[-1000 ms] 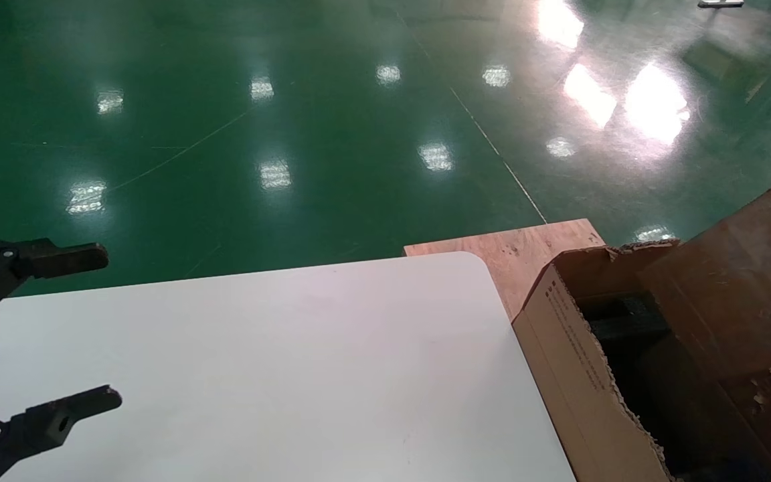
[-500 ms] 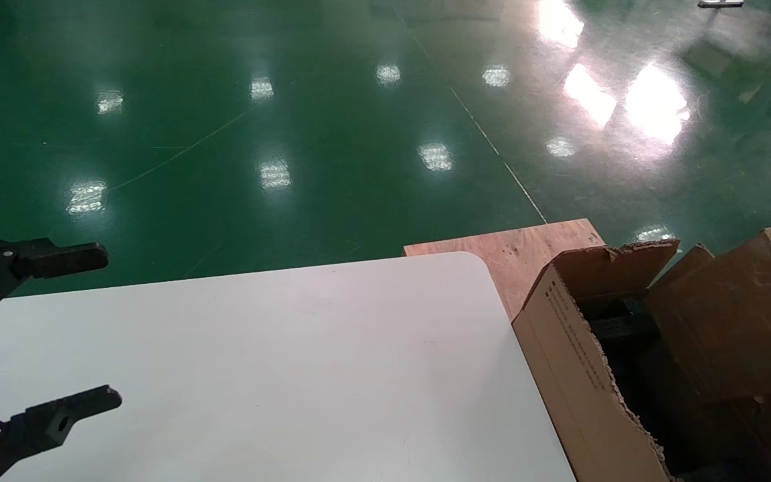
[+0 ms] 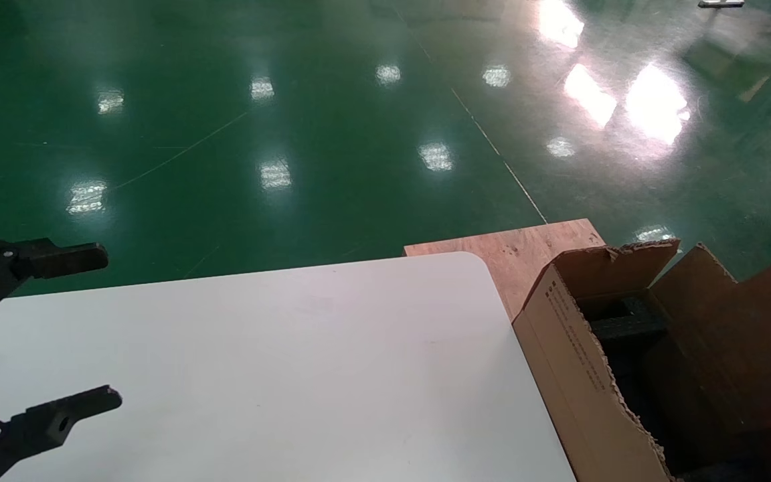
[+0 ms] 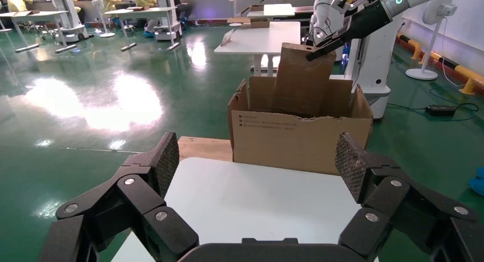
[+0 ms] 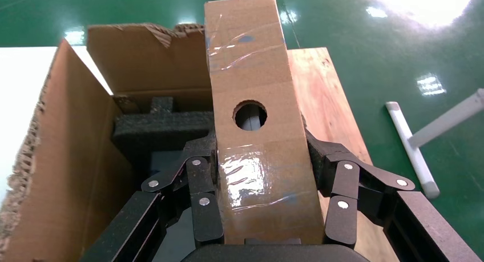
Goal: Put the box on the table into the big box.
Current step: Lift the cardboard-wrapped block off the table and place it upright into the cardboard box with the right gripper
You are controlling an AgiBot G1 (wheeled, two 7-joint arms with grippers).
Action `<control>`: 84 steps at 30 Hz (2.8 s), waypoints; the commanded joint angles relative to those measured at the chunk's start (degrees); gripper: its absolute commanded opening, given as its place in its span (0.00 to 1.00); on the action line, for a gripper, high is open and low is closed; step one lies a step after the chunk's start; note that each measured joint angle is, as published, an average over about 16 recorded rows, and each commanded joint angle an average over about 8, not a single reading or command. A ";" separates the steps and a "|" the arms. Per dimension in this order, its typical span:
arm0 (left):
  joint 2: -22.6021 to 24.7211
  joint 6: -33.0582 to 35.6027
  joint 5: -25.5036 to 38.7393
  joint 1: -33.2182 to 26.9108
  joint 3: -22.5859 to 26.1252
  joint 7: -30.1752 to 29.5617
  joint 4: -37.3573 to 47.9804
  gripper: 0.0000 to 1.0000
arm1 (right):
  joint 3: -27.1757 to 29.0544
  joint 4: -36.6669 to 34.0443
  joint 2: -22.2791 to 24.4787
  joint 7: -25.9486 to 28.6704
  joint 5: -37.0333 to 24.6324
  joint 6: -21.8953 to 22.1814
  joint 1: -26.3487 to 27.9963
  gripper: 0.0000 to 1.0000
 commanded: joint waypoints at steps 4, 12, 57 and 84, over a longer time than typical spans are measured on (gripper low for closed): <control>0.00 0.00 0.00 0.00 0.00 0.00 0.00 1.00 | -1.05 -1.29 -0.61 -0.57 -0.13 0.18 0.42 0.00; 0.00 0.00 0.00 0.00 0.00 0.00 0.00 1.00 | -3.84 -3.95 -2.16 -2.09 0.41 0.52 2.12 0.00; -0.01 -0.01 -0.01 0.00 0.02 0.01 0.00 1.00 | -20.94 -18.39 -7.08 -10.50 3.74 -0.07 13.52 0.00; -0.01 -0.01 -0.02 -0.01 0.02 0.01 0.00 1.00 | -35.64 -24.99 -11.86 -16.59 8.90 0.70 26.04 0.00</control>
